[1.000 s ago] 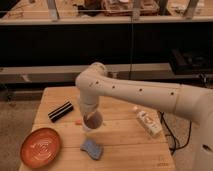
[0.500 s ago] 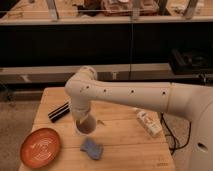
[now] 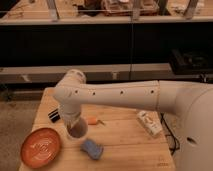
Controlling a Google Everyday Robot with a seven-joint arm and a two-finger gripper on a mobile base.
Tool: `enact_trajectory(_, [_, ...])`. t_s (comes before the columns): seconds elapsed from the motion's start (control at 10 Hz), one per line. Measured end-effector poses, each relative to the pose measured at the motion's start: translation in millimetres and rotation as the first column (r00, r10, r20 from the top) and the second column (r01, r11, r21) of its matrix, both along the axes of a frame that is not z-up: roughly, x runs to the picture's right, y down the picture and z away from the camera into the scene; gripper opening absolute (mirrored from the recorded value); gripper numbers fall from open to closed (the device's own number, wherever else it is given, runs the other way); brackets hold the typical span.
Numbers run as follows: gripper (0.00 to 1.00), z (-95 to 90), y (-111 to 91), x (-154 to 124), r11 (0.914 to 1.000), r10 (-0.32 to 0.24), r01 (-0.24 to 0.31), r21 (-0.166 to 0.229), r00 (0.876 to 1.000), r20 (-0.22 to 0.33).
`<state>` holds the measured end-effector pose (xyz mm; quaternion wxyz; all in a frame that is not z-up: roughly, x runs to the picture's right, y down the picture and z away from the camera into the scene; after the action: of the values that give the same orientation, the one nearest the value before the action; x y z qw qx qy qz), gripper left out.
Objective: Place the ceramic cup in the ceramic bowl
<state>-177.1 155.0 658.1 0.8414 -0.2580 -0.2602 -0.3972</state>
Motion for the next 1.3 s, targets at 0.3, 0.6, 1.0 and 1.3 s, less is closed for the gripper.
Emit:
enact_trajectory(0.3, [0.09,-0.5,3,-21,0.9996,-0.027,0.027,-0.003,0.999,0.022])
enact_trajectory(0.6, [0.09,-0.6,10,-44,0.9988,-0.048,0.048,-0.007,0.998,0.038])
enact_trajectory(1.0, [0.09,-1.4,15,-61,0.9979,-0.064,0.064,-0.008,0.997,0.046])
enact_trajectory(1.3, [0.09,-3.3,19,-78,0.9968,-0.078,0.079,-0.010,0.995,0.059])
